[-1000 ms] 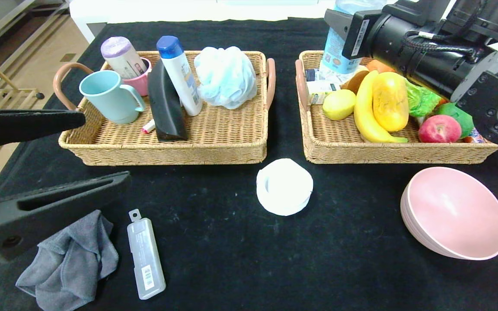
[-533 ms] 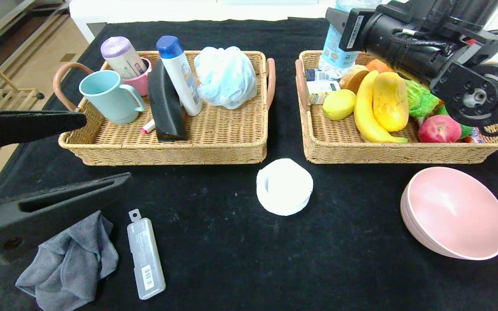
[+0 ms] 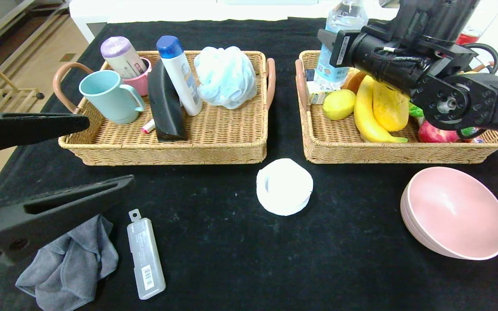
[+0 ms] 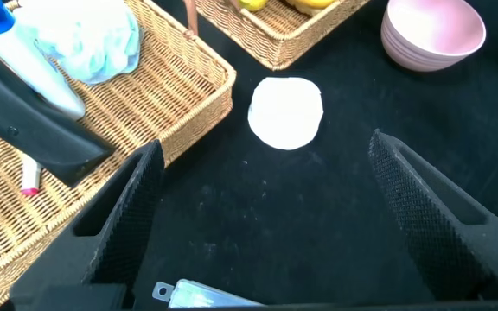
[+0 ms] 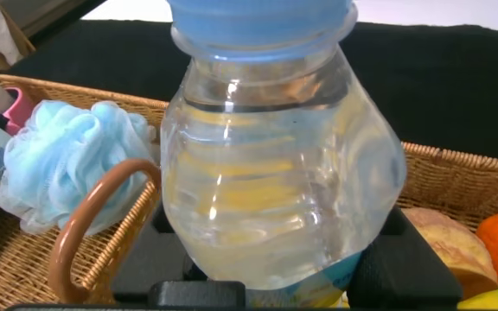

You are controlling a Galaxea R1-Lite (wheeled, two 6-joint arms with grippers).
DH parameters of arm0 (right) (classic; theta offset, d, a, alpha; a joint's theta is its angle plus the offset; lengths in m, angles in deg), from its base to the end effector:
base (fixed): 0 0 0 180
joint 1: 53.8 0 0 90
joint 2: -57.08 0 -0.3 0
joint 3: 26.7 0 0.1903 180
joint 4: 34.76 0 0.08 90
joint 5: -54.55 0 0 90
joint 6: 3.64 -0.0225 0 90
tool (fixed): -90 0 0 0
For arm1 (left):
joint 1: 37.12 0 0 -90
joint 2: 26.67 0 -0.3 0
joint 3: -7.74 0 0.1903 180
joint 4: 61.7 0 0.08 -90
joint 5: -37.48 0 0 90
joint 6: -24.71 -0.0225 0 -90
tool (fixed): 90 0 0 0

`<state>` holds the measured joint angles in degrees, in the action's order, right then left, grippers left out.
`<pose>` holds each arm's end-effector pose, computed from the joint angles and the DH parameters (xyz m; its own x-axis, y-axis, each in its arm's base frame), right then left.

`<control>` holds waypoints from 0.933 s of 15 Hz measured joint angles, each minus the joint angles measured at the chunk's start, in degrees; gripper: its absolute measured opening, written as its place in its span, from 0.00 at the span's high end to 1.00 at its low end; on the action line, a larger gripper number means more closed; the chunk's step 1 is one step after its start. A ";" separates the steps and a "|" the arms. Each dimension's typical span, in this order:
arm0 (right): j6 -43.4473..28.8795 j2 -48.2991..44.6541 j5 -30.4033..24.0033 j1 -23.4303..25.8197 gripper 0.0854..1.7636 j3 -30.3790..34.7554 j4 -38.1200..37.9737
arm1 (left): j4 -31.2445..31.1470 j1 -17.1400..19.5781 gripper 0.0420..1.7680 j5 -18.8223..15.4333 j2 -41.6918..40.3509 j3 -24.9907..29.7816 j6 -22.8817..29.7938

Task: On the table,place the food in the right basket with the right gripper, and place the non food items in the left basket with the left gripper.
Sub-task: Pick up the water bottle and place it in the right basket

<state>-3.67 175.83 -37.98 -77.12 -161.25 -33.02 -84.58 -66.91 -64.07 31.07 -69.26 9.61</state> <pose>0.3900 0.1692 0.3457 0.8573 0.4176 0.3011 -0.4343 0.9007 -0.0128 0.1031 -0.0642 0.3100 0.7491 -0.6596 -0.0619 0.6517 0.7169 0.2478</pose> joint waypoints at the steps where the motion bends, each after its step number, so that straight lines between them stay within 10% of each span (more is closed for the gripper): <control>1: -0.16 0.24 -0.07 0.12 0.52 -0.13 -0.49 | 0.00 0.00 0.03 0.00 0.01 0.02 0.00; 9: -0.41 0.63 -0.10 1.05 0.52 0.06 -0.57 | 0.02 0.00 0.03 0.02 0.01 0.04 0.00; 14: -0.52 0.51 0.09 1.16 0.29 0.30 -0.30 | 0.00 0.00 0.03 0.02 -0.05 -0.05 0.00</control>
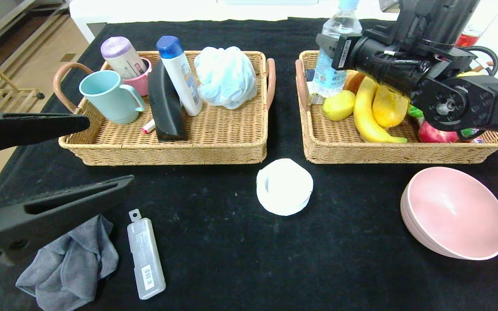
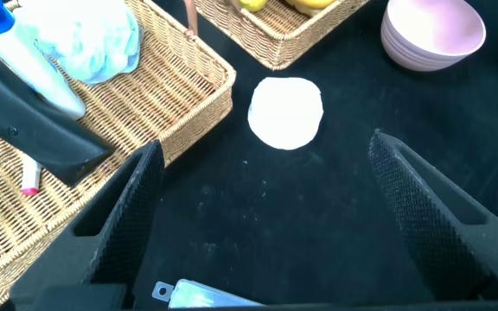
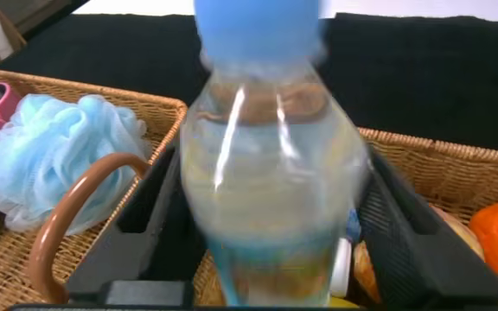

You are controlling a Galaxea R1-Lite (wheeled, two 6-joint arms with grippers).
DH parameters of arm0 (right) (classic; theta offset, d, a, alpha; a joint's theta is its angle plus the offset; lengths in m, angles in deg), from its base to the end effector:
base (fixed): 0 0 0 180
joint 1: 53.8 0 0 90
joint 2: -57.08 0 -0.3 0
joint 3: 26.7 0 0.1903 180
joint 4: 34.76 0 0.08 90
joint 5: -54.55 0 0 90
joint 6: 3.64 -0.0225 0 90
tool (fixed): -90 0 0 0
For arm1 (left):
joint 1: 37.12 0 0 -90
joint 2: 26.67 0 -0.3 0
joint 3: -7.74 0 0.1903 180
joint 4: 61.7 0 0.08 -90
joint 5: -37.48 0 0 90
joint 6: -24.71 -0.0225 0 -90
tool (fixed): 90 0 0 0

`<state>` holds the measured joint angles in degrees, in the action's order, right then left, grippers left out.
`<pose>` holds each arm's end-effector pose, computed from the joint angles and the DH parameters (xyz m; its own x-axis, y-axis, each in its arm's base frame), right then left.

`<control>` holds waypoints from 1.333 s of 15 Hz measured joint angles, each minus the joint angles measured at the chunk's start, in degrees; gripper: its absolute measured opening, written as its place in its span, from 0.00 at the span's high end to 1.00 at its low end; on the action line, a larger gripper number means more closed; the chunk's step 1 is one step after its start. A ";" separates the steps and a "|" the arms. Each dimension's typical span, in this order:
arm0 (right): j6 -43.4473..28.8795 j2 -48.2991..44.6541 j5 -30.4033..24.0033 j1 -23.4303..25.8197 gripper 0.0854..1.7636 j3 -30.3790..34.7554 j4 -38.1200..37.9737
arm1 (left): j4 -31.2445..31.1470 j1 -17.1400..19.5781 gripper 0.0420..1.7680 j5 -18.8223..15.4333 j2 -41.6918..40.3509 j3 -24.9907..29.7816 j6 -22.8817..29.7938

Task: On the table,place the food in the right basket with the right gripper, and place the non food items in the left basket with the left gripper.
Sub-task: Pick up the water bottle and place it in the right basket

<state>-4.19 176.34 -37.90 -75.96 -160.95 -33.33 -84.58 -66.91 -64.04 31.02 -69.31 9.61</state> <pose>0.3967 0.1626 0.3399 0.8714 0.4011 0.2824 -0.4173 0.9088 -0.0029 0.1028 -0.0640 0.3104 0.7495 -0.6592 -0.0602 0.6509 0.7174 0.2482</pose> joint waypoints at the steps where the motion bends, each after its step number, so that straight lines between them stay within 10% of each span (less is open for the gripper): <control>1: 0.02 -0.11 0.13 0.04 0.26 0.20 -0.13 | 0.02 0.00 0.03 -0.02 0.00 -0.02 -0.02; 20: 2.30 -12.65 -0.13 0.65 0.05 10.28 -8.92 | 0.02 0.02 0.03 0.06 -0.77 -0.11 -0.13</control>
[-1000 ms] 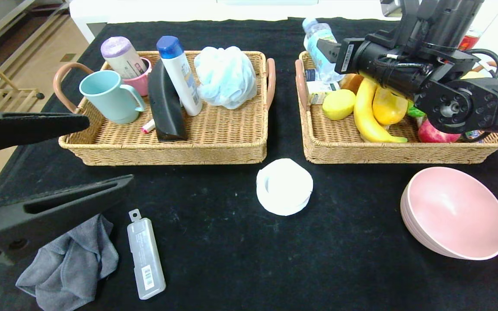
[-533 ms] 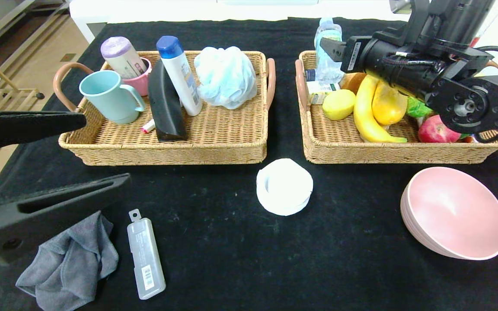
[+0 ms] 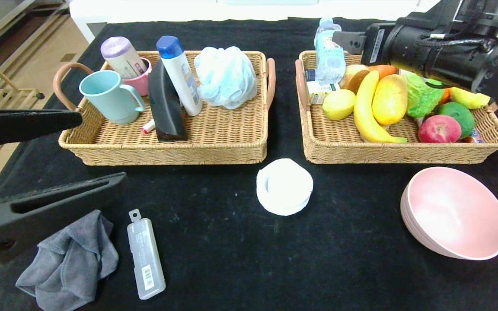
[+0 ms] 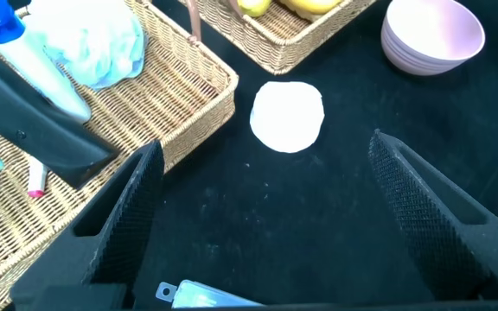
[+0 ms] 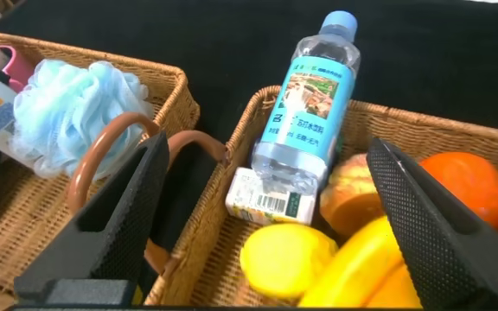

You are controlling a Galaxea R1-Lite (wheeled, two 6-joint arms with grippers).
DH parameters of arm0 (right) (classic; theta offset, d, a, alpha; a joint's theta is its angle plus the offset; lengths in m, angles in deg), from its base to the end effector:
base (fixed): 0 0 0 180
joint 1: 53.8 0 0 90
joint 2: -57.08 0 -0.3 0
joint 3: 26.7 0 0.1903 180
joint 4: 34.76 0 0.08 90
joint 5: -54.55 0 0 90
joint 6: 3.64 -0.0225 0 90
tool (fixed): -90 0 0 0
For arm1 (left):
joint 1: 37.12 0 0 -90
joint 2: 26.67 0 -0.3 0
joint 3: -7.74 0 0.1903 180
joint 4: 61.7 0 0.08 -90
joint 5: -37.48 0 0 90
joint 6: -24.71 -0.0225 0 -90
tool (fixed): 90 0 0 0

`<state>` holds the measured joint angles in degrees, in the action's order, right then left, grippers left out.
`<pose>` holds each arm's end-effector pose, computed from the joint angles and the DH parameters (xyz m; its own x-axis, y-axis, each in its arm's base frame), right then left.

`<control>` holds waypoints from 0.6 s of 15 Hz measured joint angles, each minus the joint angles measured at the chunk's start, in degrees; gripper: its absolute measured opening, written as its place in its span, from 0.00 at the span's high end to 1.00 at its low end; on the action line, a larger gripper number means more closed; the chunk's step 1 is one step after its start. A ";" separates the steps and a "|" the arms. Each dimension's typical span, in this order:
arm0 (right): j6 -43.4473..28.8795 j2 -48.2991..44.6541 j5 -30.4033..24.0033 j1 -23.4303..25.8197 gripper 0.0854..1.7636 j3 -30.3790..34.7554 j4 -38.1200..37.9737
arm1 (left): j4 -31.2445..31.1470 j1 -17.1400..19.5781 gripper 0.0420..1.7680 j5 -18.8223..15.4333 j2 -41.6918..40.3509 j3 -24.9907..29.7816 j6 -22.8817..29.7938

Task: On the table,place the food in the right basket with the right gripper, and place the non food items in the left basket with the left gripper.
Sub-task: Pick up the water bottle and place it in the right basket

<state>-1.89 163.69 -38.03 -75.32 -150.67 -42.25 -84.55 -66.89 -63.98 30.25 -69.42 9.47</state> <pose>0.3423 0.1361 0.3618 0.8991 0.4029 0.1712 -0.4027 0.9146 -0.0378 0.0991 -0.0619 0.3126 0.7512 -0.6586 -0.0446 0.6461 0.7198 0.2539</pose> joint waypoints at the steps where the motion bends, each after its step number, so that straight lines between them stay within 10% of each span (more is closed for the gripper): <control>1: 0.61 -1.37 0.00 0.02 0.05 0.04 -2.15 | 0.00 0.01 0.03 0.00 -0.04 0.00 0.00; 9: 2.90 -13.47 0.09 2.72 0.04 0.28 -25.15 | -0.02 0.06 0.03 0.20 -0.30 0.18 -0.05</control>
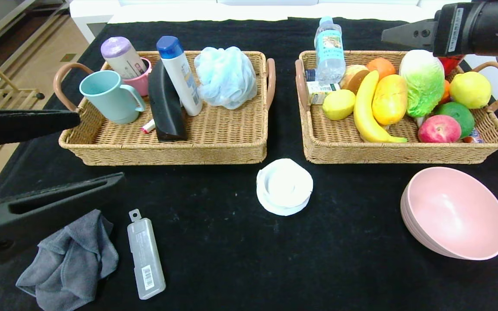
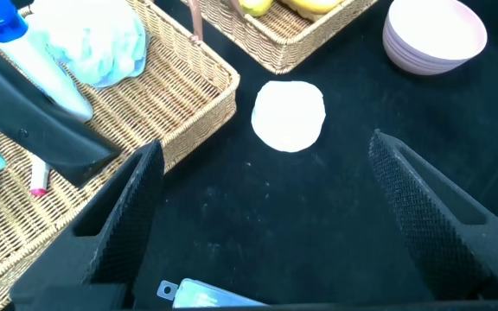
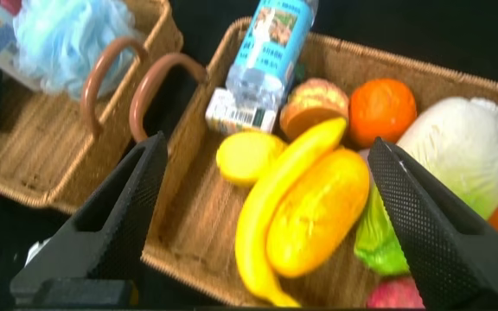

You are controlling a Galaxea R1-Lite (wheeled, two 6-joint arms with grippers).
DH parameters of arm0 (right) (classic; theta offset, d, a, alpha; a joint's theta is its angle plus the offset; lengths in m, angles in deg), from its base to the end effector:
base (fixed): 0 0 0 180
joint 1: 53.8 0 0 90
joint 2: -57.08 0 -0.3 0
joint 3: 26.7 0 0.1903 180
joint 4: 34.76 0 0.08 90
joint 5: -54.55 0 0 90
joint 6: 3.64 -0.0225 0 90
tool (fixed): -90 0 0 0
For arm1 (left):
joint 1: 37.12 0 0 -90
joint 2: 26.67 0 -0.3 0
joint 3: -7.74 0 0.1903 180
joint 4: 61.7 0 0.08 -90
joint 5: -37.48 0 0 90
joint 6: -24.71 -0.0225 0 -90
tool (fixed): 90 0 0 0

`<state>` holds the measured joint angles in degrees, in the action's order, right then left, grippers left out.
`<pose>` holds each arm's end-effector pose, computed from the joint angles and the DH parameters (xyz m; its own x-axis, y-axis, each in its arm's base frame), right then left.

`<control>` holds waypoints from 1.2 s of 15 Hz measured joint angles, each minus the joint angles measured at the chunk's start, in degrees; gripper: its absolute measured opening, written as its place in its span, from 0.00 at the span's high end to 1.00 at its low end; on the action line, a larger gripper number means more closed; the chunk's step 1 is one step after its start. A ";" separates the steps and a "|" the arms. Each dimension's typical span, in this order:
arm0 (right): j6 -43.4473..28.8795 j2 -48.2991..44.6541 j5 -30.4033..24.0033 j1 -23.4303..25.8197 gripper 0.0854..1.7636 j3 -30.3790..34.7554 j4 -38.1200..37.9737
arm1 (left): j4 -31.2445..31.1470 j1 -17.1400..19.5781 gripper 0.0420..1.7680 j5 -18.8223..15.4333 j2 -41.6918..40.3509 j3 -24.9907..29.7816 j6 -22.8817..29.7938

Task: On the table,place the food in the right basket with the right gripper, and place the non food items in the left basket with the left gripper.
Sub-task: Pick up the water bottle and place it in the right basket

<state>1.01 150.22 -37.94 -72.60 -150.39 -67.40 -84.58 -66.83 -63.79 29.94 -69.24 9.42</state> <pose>0.2673 0.0920 0.3925 0.9311 0.3629 -0.0364 -0.3647 0.9277 -0.0794 0.0979 -0.0609 0.3123 0.7541 -0.6553 -0.0429 0.6425 0.7226 0.2552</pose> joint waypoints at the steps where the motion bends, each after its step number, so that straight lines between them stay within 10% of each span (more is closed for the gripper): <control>1: 0.00 -1.24 0.07 0.33 0.04 0.20 -1.99 | 0.00 0.00 0.03 0.00 -0.15 0.00 -0.01; 18: -1.08 -16.98 0.30 11.00 0.04 17.58 -20.26 | -0.27 -0.06 0.03 -0.02 -0.83 0.52 -0.20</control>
<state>-0.07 133.24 -37.64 -61.60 -132.81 -87.66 -84.85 -66.89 -63.81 29.11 -68.71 9.23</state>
